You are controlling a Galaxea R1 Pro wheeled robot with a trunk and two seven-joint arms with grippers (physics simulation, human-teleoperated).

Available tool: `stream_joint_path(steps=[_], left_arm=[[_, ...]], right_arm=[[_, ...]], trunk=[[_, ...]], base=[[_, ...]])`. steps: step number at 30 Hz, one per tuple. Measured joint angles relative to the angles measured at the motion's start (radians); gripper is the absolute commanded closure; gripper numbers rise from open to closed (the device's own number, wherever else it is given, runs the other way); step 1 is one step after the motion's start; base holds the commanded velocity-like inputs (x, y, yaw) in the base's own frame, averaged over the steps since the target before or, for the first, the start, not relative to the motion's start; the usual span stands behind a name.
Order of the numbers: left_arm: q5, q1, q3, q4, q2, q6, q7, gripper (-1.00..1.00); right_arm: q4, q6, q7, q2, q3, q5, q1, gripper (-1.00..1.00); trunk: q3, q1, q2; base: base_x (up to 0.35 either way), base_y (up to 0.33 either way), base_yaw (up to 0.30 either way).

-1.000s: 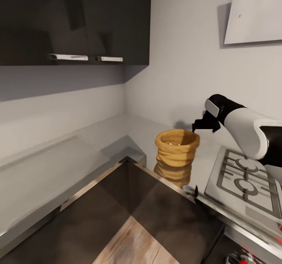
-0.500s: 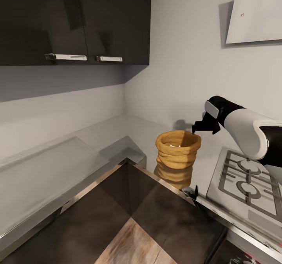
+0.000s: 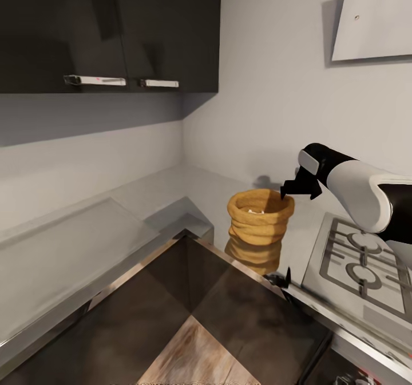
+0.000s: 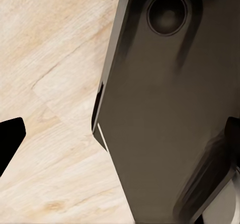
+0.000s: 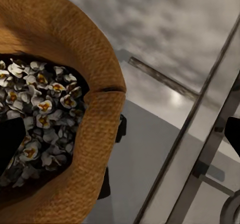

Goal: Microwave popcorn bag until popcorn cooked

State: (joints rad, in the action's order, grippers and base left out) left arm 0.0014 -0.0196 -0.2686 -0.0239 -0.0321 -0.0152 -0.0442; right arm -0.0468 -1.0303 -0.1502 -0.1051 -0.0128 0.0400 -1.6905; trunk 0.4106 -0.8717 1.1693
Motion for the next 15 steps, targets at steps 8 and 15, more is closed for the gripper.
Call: stream_joint_path(steps=[8, 15], left_arm=[[0.000, 0.000, 0.001, 0.000, 0.000, 0.000, 0.000, -1.00], [0.000, 0.000, 0.001, 0.000, 0.001, 0.000, 0.000, -1.00]], right_arm=[[0.000, -0.005, 0.000, -0.001, 0.000, 0.001, 0.000, -1.00], [0.000, -0.009, -0.003, -0.004, 0.004, 0.003, 0.000, -1.00]], trunk=[[0.008, 0.000, 0.000], [0.009, 0.000, 0.000]], base=[[0.165, 0.000, 0.000], [0.028, 0.000, 0.000]])
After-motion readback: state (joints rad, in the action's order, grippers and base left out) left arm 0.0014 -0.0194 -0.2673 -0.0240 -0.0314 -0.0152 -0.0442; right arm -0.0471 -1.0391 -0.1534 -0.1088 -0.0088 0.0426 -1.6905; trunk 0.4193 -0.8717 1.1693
